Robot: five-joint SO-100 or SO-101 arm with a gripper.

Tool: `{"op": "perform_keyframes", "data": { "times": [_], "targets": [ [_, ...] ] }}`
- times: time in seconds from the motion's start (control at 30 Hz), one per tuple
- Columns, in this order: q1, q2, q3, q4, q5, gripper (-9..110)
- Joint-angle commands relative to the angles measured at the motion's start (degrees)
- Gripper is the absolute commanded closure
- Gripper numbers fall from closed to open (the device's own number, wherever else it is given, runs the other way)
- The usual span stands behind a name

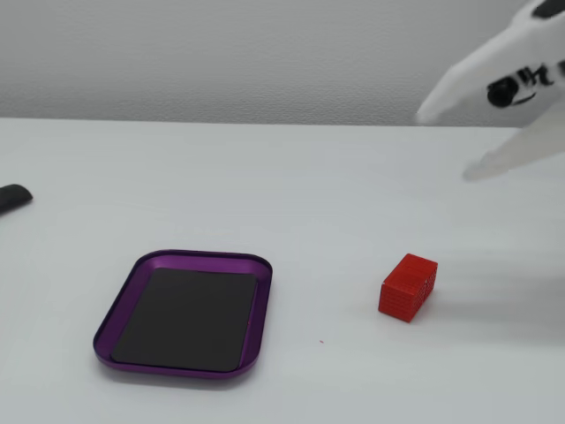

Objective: Remove the cube from the box.

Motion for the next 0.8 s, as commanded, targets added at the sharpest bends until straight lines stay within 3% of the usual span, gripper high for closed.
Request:
{"op": "perform_keyframes", "data": {
  "times": [0.0, 0.27, 0.43, 0.77],
  "targets": [
    [0.0, 11.8, 11.0, -2.6, 0.4, 84],
    [2.8, 9.7, 19.9, -2.1, 0.6, 86],
    [7.4, 9.7, 22.1, -2.5, 0.6, 103],
    [6.8, 9.8, 23.1, -3.6, 0.8, 102]
  ]
}}
